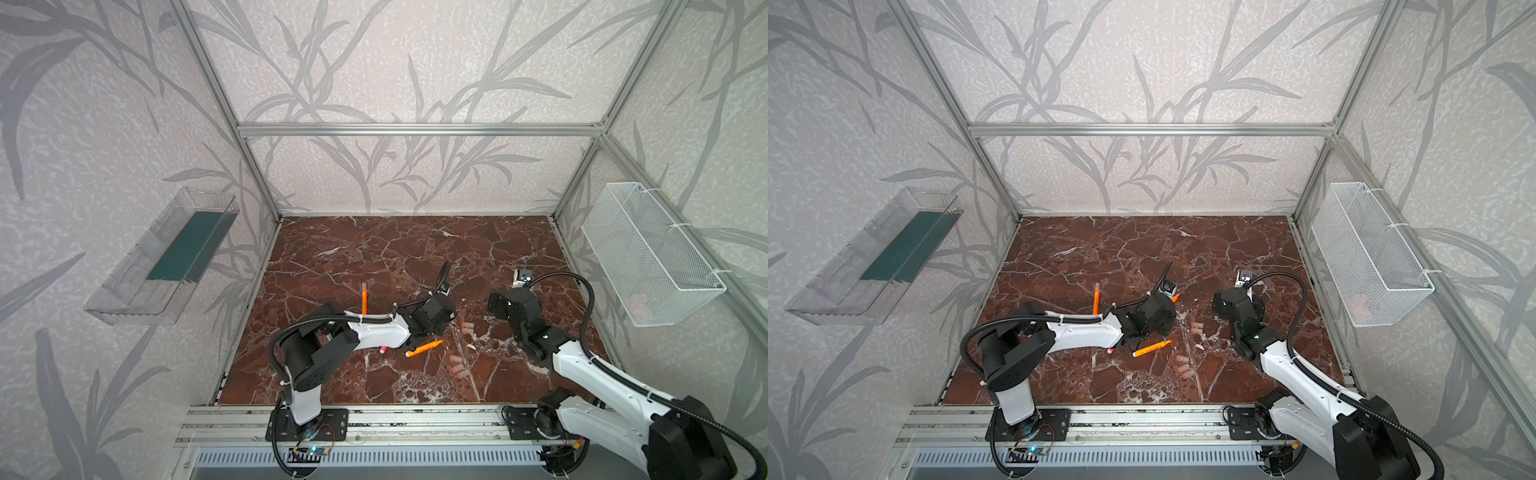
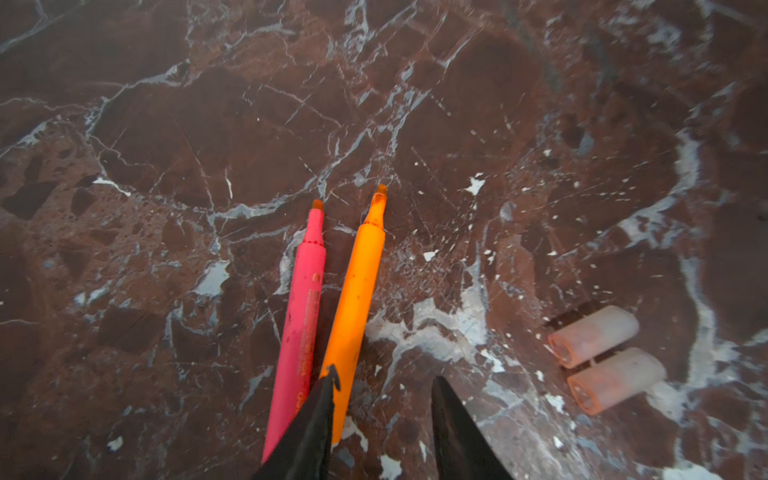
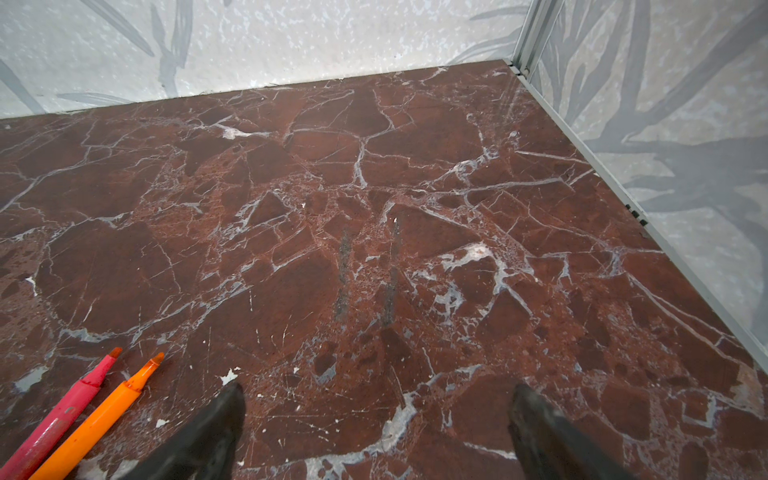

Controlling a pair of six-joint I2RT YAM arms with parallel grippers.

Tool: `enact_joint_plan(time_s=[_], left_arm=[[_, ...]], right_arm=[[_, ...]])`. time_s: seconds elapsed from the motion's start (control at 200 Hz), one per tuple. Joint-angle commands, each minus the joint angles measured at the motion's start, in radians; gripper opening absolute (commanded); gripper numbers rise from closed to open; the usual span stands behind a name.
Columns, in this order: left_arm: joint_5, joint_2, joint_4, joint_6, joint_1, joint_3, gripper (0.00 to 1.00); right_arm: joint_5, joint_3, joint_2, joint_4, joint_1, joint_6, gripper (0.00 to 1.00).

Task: Insert the pens into the pen caps
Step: 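Reach the left gripper down and grasp the uncapped orange highlighter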

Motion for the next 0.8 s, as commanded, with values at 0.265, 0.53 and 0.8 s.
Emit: enact_joint_plan(time_s=[0.265,0.53,0.8], left_arm=[[-0.028,0.104,-0.137,0.025,0.041,0.104,0.45],[0.044,0.118,-0.172,0.027,0.051,0.12,0.34],[0.094,0.128,-0.208,0.021,0.051,0.133,0.31]], right_arm=[[-0.004,0.024,0.016,0.0,-0.003,-0.006,0.97],[0.001,0.032,0.026,-0.012,-0.003,-0.004,0.97],[0.003,0.031,0.027,-0.008,-0.004,-0.003,0.97]])
